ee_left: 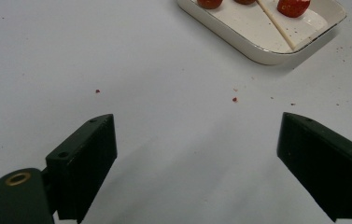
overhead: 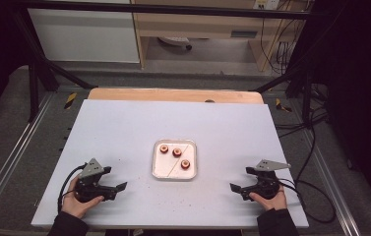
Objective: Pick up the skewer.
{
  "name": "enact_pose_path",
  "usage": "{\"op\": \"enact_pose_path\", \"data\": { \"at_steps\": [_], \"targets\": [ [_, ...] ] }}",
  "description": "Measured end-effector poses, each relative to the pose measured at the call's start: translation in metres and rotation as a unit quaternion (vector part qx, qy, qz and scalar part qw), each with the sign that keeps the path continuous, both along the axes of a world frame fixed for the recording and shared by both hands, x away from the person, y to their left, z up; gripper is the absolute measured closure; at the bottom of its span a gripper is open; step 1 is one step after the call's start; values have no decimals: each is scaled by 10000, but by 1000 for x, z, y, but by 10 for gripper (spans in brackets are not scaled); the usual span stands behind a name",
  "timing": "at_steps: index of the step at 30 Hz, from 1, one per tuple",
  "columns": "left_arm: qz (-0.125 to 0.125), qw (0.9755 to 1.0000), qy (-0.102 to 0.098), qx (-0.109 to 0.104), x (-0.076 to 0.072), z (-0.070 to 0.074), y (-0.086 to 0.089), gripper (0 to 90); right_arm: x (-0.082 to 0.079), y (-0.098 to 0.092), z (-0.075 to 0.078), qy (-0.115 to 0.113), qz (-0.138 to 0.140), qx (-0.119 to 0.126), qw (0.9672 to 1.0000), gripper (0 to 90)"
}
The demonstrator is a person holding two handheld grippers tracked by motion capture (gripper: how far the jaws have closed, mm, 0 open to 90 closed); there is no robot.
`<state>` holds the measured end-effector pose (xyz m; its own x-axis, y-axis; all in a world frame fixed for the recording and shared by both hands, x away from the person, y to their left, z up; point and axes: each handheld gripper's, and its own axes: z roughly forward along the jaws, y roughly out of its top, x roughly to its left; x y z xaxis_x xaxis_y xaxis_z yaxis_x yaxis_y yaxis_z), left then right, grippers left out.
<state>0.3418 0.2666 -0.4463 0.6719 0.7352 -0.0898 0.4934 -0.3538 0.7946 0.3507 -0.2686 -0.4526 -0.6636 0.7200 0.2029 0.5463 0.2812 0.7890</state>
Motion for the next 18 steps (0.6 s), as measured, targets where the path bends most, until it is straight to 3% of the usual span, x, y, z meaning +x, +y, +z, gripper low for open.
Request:
{"op": "enact_pose_path", "data": {
  "at_steps": [18],
  "targets": [
    [-65, 10000, 48, 42, -1, 6, -17, 90, 0, 1, -1, -17, -20, -58, 10000, 7]
  ]
}}
